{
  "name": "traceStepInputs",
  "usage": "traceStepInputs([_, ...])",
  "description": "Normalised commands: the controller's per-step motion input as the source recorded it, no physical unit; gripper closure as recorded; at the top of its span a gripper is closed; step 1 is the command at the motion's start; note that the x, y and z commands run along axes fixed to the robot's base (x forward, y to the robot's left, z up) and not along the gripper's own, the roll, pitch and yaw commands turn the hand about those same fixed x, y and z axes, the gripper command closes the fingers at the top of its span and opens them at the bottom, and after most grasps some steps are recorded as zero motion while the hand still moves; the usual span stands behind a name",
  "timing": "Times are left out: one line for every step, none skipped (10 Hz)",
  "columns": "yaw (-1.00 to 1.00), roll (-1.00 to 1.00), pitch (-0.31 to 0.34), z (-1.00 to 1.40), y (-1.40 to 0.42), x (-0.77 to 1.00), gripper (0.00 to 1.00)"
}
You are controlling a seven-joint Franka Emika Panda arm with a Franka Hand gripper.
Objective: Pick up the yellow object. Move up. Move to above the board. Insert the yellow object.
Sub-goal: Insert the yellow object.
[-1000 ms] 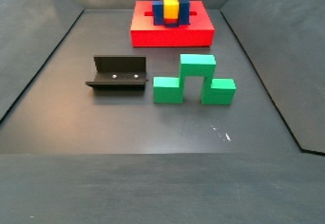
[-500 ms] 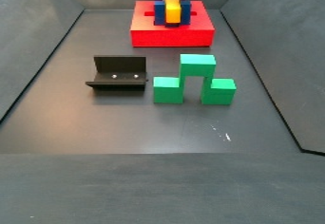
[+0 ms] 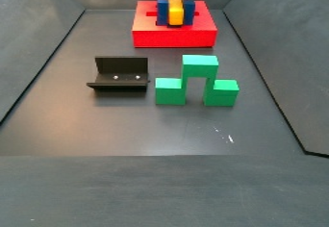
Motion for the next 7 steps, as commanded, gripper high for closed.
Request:
traceStepInputs([0.0, 0.11, 0.0, -0.27, 0.0, 0.0, 1.0])
traceStepInputs([0.0, 0.09, 0.0, -0.28, 0.0, 0.0, 1.0])
traceStepInputs([0.0, 0.07, 0.0, -0.29, 0.0, 0.0, 1.0])
traceStepInputs([0.0, 0.07, 0.0, -0.3, 0.0, 0.0, 1.0])
traceStepInputs([0.0, 0.08, 0.0, -0.35, 0.0, 0.0, 1.0])
traceStepInputs([0.07, 0.14, 0.0, -0.18, -0.22, 0.06, 1.0])
traceStepInputs([0.09, 0.19, 0.029, -0.05, -0.29, 0.12, 1.0])
